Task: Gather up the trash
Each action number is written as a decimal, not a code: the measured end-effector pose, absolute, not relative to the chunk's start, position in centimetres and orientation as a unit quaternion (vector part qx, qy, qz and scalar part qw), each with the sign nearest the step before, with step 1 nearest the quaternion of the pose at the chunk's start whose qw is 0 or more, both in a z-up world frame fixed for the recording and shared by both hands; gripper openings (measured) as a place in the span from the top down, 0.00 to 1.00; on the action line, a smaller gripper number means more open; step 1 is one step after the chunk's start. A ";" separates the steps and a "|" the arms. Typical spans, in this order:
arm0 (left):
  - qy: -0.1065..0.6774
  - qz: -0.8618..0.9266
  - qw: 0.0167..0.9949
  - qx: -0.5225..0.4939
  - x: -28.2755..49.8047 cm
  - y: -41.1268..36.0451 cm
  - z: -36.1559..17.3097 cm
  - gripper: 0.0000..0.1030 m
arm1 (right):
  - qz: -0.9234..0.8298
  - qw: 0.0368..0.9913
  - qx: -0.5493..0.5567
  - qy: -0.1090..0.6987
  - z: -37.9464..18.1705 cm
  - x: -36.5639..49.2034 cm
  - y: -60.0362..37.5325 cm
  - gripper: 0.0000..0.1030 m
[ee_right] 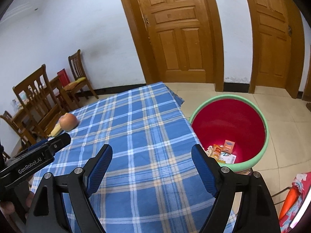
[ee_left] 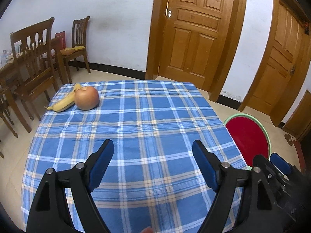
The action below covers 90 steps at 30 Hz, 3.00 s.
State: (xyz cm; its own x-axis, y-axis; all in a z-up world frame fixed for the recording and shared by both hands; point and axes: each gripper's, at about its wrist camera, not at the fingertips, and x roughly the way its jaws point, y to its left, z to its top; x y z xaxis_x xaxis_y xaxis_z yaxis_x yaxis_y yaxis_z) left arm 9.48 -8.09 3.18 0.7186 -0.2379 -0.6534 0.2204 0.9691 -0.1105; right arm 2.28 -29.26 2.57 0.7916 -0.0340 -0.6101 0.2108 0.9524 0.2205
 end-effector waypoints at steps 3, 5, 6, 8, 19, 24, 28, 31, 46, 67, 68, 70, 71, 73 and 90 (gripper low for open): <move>0.348 -0.113 0.930 -0.011 9.1 -7.7 3.3 0.20 | -0.062 0.937 0.138 0.316 2.6 2.1 -28.9 0.18; 0.347 -0.110 0.931 -0.013 8.8 -7.5 3.3 0.20 | -0.060 0.937 0.136 0.317 2.7 2.1 -28.7 0.18; 0.346 -0.110 0.932 -0.015 8.7 -7.3 3.4 0.20 | -0.059 0.937 0.136 0.316 2.7 2.0 -28.6 0.18; 0.344 -0.107 0.933 -0.018 8.6 -7.1 3.5 0.20 | -0.059 0.937 0.134 0.316 2.7 1.9 -28.4 0.18; 0.338 -0.104 0.935 -0.014 8.1 -6.9 4.0 0.20 | -0.057 0.939 0.132 0.313 2.9 1.6 -28.1 0.18; 0.338 -0.104 0.935 -0.013 8.0 -6.9 4.0 0.20 | -0.057 0.939 0.132 0.312 2.9 1.5 -28.1 0.18; 0.338 -0.104 0.935 -0.014 8.1 -6.9 4.0 0.20 | -0.057 0.939 0.131 0.312 2.9 1.5 -28.1 0.18; 0.337 -0.104 0.936 -0.013 8.1 -6.9 4.0 0.20 | -0.056 0.940 0.131 0.311 3.0 1.5 -28.2 0.18; 0.338 -0.107 0.935 -0.011 8.0 -7.1 4.1 0.20 | -0.056 0.940 0.131 0.311 3.0 1.5 -28.2 0.18; 0.339 -0.108 0.935 -0.010 8.0 -7.2 4.1 0.20 | -0.055 0.940 0.131 0.311 3.1 1.4 -28.2 0.18; 0.339 -0.107 0.935 -0.010 8.0 -7.2 4.1 0.20 | -0.055 0.940 0.131 0.310 3.1 1.4 -28.2 0.18; 0.339 -0.108 0.935 -0.010 8.0 -7.1 4.1 0.20 | -0.055 0.940 0.131 0.310 3.1 1.4 -28.2 0.18; 0.339 -0.107 0.935 -0.010 8.0 -7.1 4.1 0.20 | -0.055 0.940 0.131 0.310 3.1 1.4 -28.2 0.18; 0.339 -0.107 0.935 -0.011 8.0 -7.1 4.1 0.20 | -0.055 0.940 0.130 0.309 3.1 1.4 -28.1 0.18; 0.338 -0.107 0.935 -0.010 7.8 -7.1 4.2 0.20 | -0.055 0.940 0.130 0.310 3.1 1.4 -28.1 0.18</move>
State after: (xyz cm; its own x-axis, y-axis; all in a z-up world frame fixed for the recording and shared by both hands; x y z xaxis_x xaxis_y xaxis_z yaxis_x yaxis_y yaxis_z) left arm 7.84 -7.13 4.20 0.7482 -0.2058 -0.6308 0.1927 0.9771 -0.0903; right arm 1.38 -28.13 3.13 0.8024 -0.0222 -0.5964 0.1838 0.9600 0.2115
